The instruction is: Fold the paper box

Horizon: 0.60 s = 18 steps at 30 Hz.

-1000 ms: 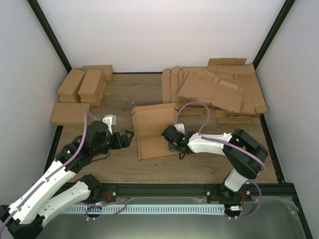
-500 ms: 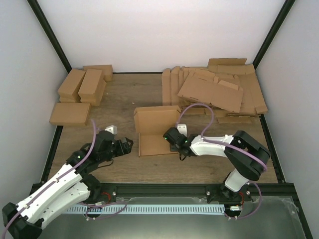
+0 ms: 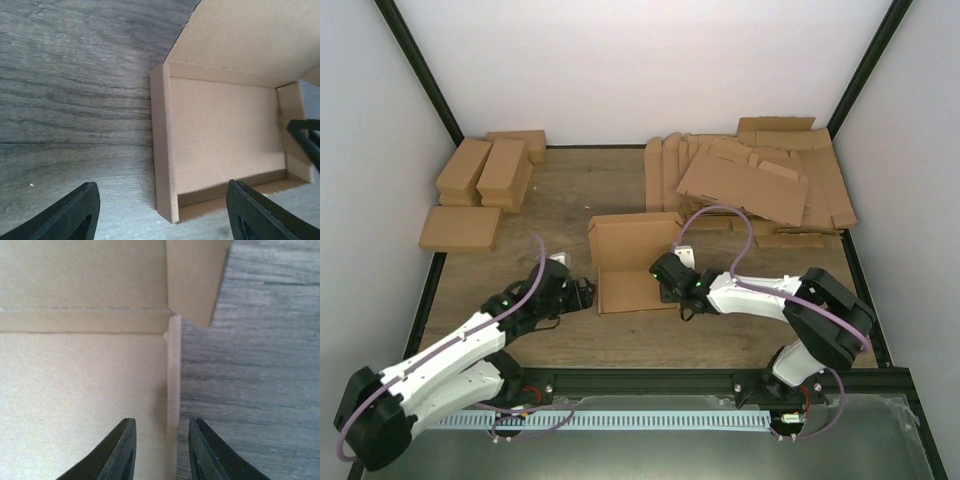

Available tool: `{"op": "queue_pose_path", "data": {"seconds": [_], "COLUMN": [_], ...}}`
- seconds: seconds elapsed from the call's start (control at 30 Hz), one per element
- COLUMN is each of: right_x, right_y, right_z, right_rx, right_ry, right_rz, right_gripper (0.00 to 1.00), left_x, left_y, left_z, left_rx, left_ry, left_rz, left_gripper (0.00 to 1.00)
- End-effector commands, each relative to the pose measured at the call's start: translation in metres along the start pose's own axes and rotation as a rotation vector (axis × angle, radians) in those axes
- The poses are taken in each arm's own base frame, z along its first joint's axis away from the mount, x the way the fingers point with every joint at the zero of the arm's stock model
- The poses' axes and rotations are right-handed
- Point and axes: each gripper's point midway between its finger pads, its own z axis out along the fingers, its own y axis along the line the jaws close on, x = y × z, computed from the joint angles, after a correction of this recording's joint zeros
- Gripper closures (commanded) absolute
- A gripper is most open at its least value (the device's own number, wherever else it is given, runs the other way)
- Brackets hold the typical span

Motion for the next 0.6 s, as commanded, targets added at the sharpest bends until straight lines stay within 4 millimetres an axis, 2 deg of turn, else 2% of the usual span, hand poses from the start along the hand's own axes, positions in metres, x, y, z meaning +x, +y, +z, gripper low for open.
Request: {"op": "queue_pose_path", "data": {"seconds": [0.0,0.2,0.27,0.33,0.37,0.43,0.53,0.57], "right_x": [-0.015,-0.003,-0.001,-0.004,-0.007,-0.013,-0.026,-0.034], "right_y": [0.012,0.003,0.001,0.001,0.002,0.007,0.016,0.02], "right_z": [-0.002,0.012,0.013,0.012,0.01,0.005,-0.013,-0.025], "right_rx": [0.008,0.073,0.088,0.084,0.076,0.053,-0.016,-0.055], "right_ry": [-0.013,0.022,0.024,0.01,0.003,-0.006,-0.042,-0.071], "right_rz": [-0.007,-0.007,-0.003,0.0,-0.004,-0.025,-0.047,-0.051], "right_gripper": [0.72,0.89,0.99,0.99,0.94,0.71,0.55,0.5], "left_x": [-0.013,-0.01,-0.011,-0.013,-0.016,-0.025,-0.047,-0.055], "left_y": [-0.01,-0.008,-0.008,-0.007,-0.006,-0.001,-0.004,-0.007], "left_z": [0.013,0.027,0.029,0.03,0.029,0.023,0.009,0.004], "left_rx": [-0.005,-0.039,-0.043,-0.053,-0.066,-0.109,-0.139,-0.134], "left_ry": [-0.031,-0.038,-0.045,-0.058,-0.066,-0.097,-0.165,-0.185], "left_rz": [0.043,0.043,0.04,0.043,0.049,0.062,0.088,0.106], "left_gripper": [0.28,0.29,0.29,0.29,0.29,0.28,0.26,0.26]}}
